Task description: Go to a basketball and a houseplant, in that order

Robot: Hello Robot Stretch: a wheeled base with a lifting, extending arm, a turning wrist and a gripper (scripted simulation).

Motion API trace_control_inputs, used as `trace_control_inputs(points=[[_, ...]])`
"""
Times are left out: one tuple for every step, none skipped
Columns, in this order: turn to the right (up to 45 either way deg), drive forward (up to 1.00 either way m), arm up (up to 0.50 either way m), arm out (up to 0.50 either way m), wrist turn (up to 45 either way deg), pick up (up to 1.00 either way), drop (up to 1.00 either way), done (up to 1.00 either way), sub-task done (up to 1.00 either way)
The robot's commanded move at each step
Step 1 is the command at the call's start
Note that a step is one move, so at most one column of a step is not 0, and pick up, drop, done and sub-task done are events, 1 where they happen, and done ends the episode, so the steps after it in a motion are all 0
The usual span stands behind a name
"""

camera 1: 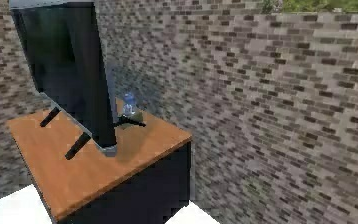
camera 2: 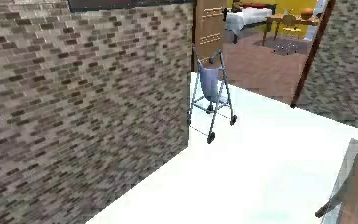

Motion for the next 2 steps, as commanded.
trace_control_inputs(points=[[-45.0, 0.00, 0.00, 0.00, 0.0, 0.00, 0.00, 0.00, 0.00], [0.0, 0.05, 0.00, 0.00, 0.0, 0.00, 0.00, 0.00, 0.00]])
